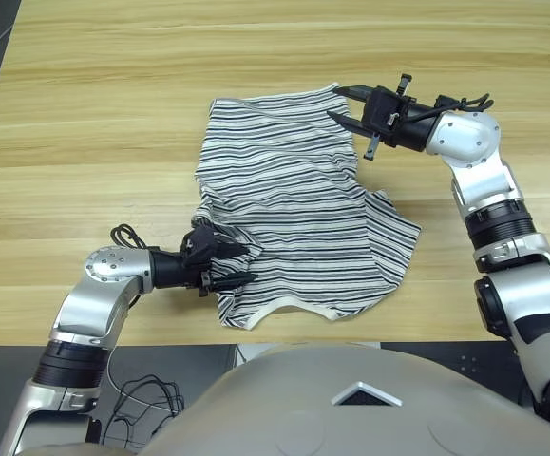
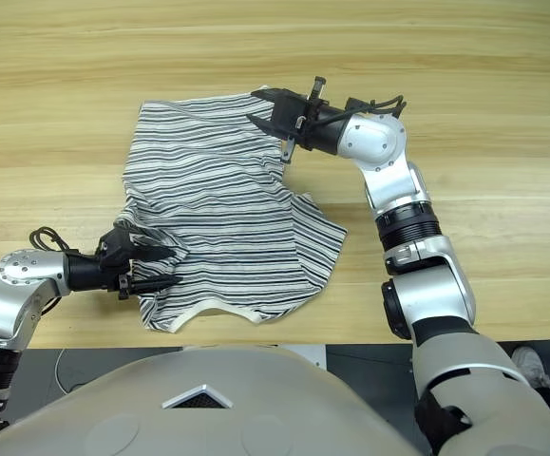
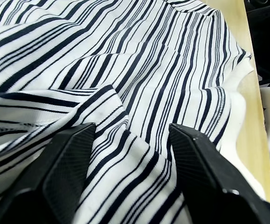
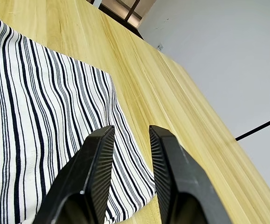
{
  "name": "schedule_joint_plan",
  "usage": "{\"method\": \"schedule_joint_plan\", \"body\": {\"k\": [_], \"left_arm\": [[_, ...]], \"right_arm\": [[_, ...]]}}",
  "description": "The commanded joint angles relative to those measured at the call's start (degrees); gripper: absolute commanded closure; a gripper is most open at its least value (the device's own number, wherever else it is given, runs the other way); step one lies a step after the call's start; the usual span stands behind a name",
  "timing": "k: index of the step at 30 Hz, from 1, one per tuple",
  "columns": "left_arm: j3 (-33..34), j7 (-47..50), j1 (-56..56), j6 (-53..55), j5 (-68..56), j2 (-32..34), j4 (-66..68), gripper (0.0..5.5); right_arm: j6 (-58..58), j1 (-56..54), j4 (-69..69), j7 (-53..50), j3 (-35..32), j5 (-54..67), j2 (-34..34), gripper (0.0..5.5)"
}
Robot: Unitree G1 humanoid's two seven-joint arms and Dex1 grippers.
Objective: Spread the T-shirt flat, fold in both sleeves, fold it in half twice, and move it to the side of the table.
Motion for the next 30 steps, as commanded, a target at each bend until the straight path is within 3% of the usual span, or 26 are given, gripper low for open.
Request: {"method": "schedule_joint_plan", "body": {"k": [1, 6, 11, 19, 25, 27, 30], "left_arm": [[-2.66, 4.40, 3.05, -1.74, 5.96, 0.88, -2.38, 2.56], [-5.07, 8.66, 5.78, -6.84, 11.40, 0.34, -1.33, 2.56], [-4.94, 10.88, 10.88, -12.33, 15.43, 4.02, -7.03, 2.56], [2.16, 13.26, 13.39, -12.87, 15.78, 7.00, -21.61, 2.56], [6.33, 13.53, 13.56, -13.18, 15.51, 7.45, -24.95, 2.56], [8.37, 13.00, 13.88, -12.69, 13.14, 7.25, -27.43, 2.56], [17.60, 10.27, 12.47, -9.88, -2.27, 5.87, -28.90, 2.56]], "right_arm": [[-0.09, 0.36, -0.63, 0.29, 0.19, -0.05, 0.21, 4.14], [0.07, 0.70, -1.31, 0.09, 0.31, -0.07, 0.53, 4.14], [0.25, 0.93, -1.93, 0.15, 0.29, -0.05, 0.40, 4.14], [0.66, 0.52, -3.39, 0.42, -0.29, 0.53, 0.00, 4.14], [1.38, -0.25, -3.49, 0.19, -1.60, 1.23, -0.66, 4.14], [3.97, -1.10, -3.50, 0.80, -3.57, 3.23, -1.38, 4.14], [20.38, -5.29, 0.21, 5.83, -10.02, 10.08, -6.29, 4.14]]}}
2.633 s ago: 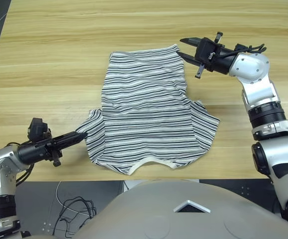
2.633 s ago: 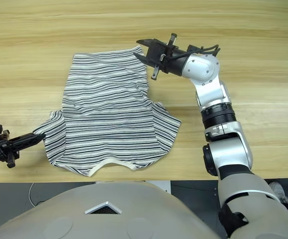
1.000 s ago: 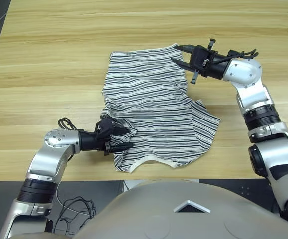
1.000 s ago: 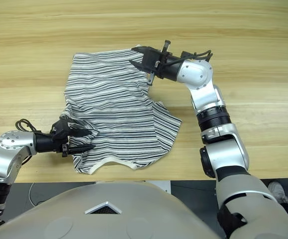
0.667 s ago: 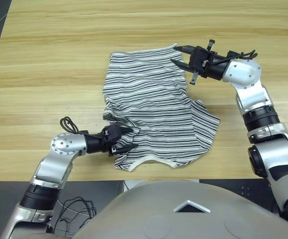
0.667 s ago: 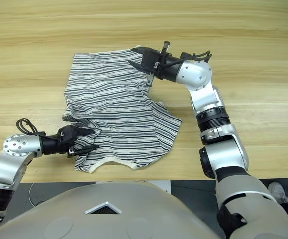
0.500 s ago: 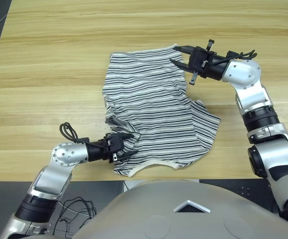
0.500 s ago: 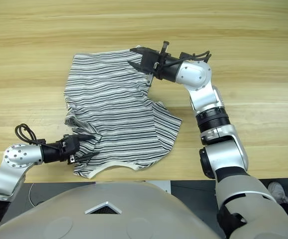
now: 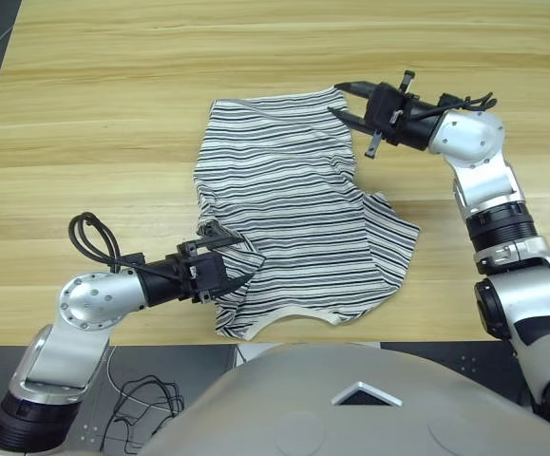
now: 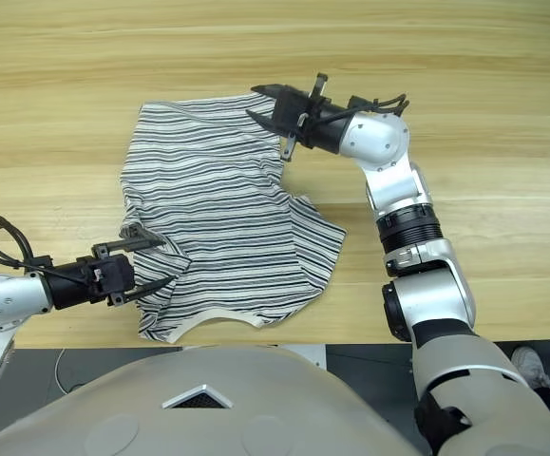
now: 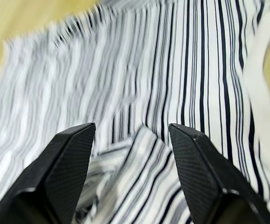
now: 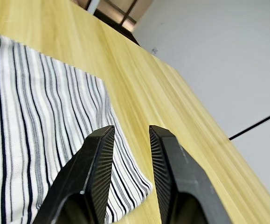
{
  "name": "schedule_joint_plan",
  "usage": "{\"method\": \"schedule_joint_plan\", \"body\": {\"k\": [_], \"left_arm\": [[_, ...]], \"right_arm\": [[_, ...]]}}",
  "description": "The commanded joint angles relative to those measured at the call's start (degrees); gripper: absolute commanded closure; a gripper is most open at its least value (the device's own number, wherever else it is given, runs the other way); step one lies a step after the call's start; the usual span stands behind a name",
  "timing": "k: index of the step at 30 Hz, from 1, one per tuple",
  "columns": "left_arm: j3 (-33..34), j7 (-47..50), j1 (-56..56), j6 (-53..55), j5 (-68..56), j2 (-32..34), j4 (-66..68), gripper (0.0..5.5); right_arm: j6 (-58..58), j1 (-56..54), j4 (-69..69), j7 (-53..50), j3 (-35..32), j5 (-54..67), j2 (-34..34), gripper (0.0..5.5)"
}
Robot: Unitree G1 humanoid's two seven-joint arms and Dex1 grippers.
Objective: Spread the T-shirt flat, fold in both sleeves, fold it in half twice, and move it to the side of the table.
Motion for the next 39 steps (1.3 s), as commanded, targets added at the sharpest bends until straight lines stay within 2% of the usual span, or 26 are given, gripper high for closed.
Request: {"method": "schedule_joint_plan", "body": {"k": [1, 3, 6, 9, 10, 16, 21, 29, 39], "left_arm": [[13.05, -2.98, -3.02, 4.07, -19.58, -1.61, 0.90, 2.56], [18.78, -2.20, -7.31, 5.97, -26.02, -2.37, 8.01, 2.56], [21.12, 0.91, -12.29, 5.56, -24.39, -2.84, 19.66, 2.53], [21.83, 0.26, -14.88, 5.58, -24.36, -2.50, 23.87, 2.53], [22.09, 0.36, -15.05, 5.42, -24.04, -2.44, 24.18, 2.53], [22.87, 0.85, -13.74, 5.45, -23.84, -3.32, 22.18, 2.53], [22.82, 1.40, -13.10, 5.73, -23.32, -4.26, 21.45, 2.53], [22.00, 1.41, -13.05, 6.09, -22.23, -5.13, 21.18, 2.53], [21.46, 1.47, -12.66, 6.21, -21.13, -5.95, 20.32, 2.53]], "right_arm": [[25.30, -6.22, 4.87, 11.12, -6.66, 8.45, -9.08, 4.14], [39.02, -6.08, 6.45, 21.85, -5.93, 10.83, -15.26, 4.14], [48.45, 0.27, 2.71, 34.74, -0.69, 10.47, -22.79, 3.68], [54.20, 6.96, -5.30, 40.43, 2.50, 10.68, -26.96, 3.17], [55.64, 8.74, -7.81, 41.78, 2.87, 11.24, -28.00, 3.17], [60.21, 13.69, -12.47, 40.26, 3.42, 11.97, -27.54, 3.17], [60.50, 13.97, -9.32, 35.71, 3.67, 11.23, -23.74, 3.17], [61.71, 14.44, -8.77, 33.69, 4.26, 11.60, -21.53, 3.17], [63.17, 16.08, -13.12, 35.64, 7.11, 12.97, -22.88, 3.17]]}}
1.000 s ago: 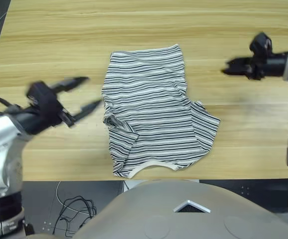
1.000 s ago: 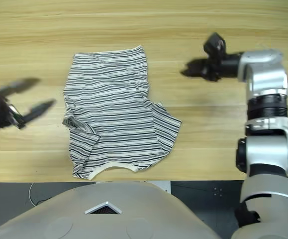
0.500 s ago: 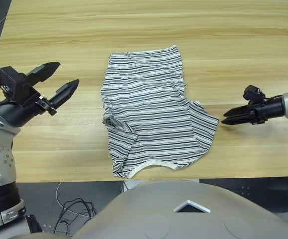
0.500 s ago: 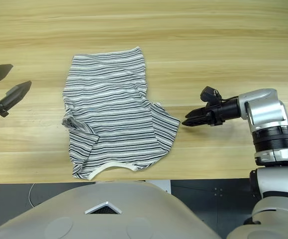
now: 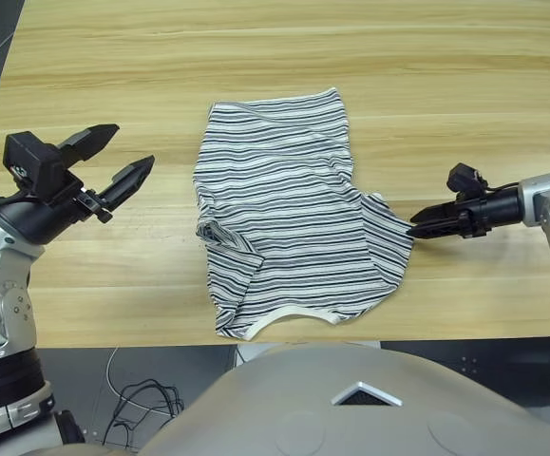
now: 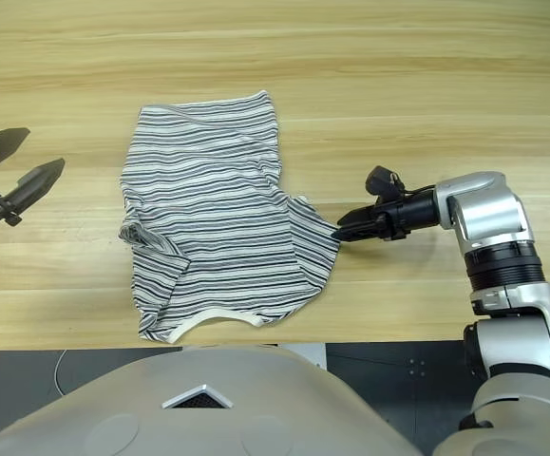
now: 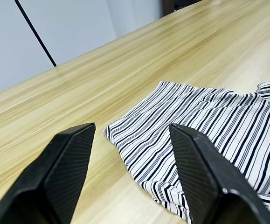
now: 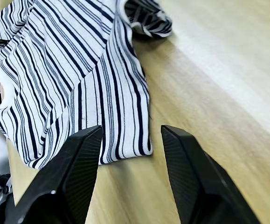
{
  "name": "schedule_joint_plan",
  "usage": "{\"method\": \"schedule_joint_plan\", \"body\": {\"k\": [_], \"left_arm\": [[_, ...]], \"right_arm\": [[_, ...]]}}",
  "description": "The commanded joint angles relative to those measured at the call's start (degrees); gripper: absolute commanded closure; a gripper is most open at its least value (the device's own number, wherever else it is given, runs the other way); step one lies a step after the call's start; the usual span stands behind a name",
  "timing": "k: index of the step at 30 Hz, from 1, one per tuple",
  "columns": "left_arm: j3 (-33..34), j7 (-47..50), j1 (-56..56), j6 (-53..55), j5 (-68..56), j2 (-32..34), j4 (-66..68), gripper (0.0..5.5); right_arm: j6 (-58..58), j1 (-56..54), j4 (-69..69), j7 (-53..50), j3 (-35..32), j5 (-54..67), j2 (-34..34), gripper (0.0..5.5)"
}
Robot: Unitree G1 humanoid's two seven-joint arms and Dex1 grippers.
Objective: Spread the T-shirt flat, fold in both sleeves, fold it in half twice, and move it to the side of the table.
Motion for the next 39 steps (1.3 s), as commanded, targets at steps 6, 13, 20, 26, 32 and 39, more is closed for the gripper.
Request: {"method": "schedule_joint_plan", "body": {"k": [6, 13, 20, 26, 32, 39], "left_arm": [[-1.04, 0.41, 0.58, 0.25, 1.38, -0.90, -1.09, 2.53], [-1.78, 0.29, -0.08, -0.71, 2.71, -0.96, -0.15, 2.53], [-2.70, 0.49, -1.01, -1.75, 3.32, -1.43, 0.78, 2.53], [-3.98, 0.30, -2.62, -2.24, 3.98, -1.68, 1.47, 2.53], [-5.27, 0.09, -4.10, -2.11, 4.40, -1.59, 1.63, 2.53], [-5.81, -0.43, -5.10, -2.45, 4.67, -1.39, 2.34, 2.53]], "right_arm": [[1.58, 2.09, 0.27, -1.35, 3.05, -1.51, -1.13, 4.28], [1.06, 1.17, 1.12, -2.47, 3.22, -1.80, -0.95, 5.37], [2.46, -0.01, -8.57, -3.26, 0.64, 0.79, -1.79, 5.37], [4.77, -1.40, -19.40, -4.85, -1.68, 3.39, -3.20, 5.37], [6.88, 0.27, -29.94, -5.80, -1.70, 6.17, -5.11, 5.37], [9.01, -0.86, -35.41, -8.07, 2.63, 8.57, -1.58, 5.37]]}}
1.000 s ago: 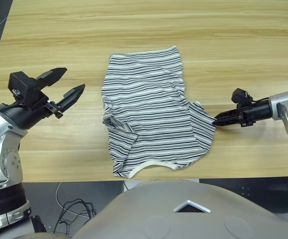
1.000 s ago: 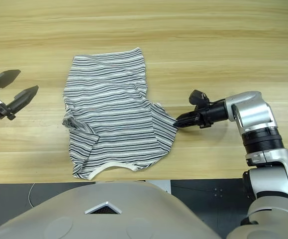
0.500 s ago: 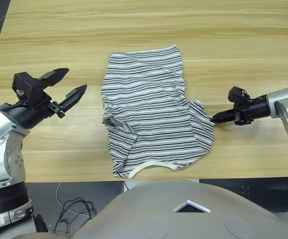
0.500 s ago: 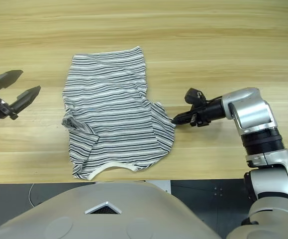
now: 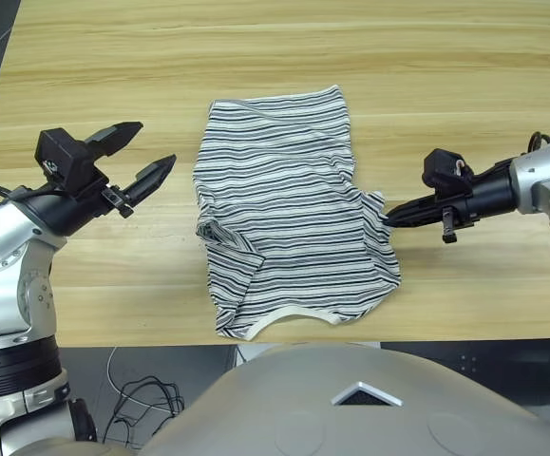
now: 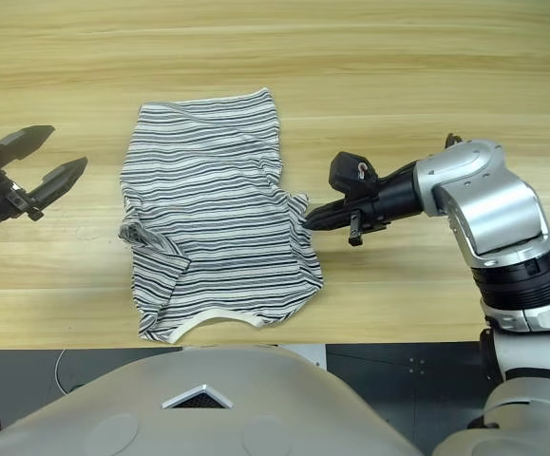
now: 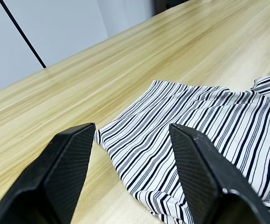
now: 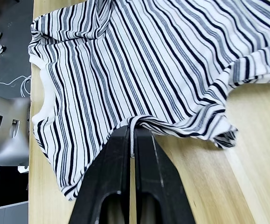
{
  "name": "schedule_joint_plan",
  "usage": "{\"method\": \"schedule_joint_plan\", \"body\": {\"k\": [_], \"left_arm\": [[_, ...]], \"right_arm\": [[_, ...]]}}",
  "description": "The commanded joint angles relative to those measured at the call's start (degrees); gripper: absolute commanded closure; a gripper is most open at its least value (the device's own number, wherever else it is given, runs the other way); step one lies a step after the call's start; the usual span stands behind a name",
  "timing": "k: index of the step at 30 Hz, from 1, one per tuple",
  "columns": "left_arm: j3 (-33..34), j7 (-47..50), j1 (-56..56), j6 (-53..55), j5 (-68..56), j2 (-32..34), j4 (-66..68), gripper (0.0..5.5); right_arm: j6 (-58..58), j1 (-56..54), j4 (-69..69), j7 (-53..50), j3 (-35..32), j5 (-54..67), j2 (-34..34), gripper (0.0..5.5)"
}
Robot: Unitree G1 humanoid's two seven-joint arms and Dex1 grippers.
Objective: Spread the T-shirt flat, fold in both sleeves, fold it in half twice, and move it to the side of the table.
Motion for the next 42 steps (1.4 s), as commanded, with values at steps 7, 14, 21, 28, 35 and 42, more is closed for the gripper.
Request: {"method": "schedule_joint_plan", "body": {"k": [7, 14, 21, 28, 35, 42], "left_arm": [[-0.77, -0.77, -1.77, -1.21, 1.01, 0.53, 1.55, 2.53], [-1.42, -1.20, -2.44, -1.44, 1.01, 0.79, 2.11, 2.53], [-1.19, -1.27, -1.94, -1.42, 0.83, 0.68, 1.77, 2.53], [-0.94, -1.75, 0.69, -2.22, 1.67, 1.23, -1.57, 2.53], [7.30, -10.75, 22.83, -19.08, 18.56, 7.98, -14.62, 1.66], [4.57, -14.41, 34.85, -35.03, 31.47, 9.50, -17.31, 0.63]], "right_arm": [[0.31, -4.45, -0.52, -3.56, 10.16, 0.72, 8.52, 5.37], [-1.73, -5.05, 4.53, -6.63, 14.62, -1.66, 12.34, 5.12], [-2.75, -4.57, 4.73, -5.70, 15.89, -1.50, 11.77, 4.25], [0.97, -4.96, 0.55, -1.40, 4.40, 8.69, 7.58, 4.25], [-25.42, 6.20, 12.57, 9.50, -12.64, 4.33, -8.09, 3.58], [-60.92, 21.48, 10.74, 10.82, -6.72, -7.81, -6.06, 2.36]]}}
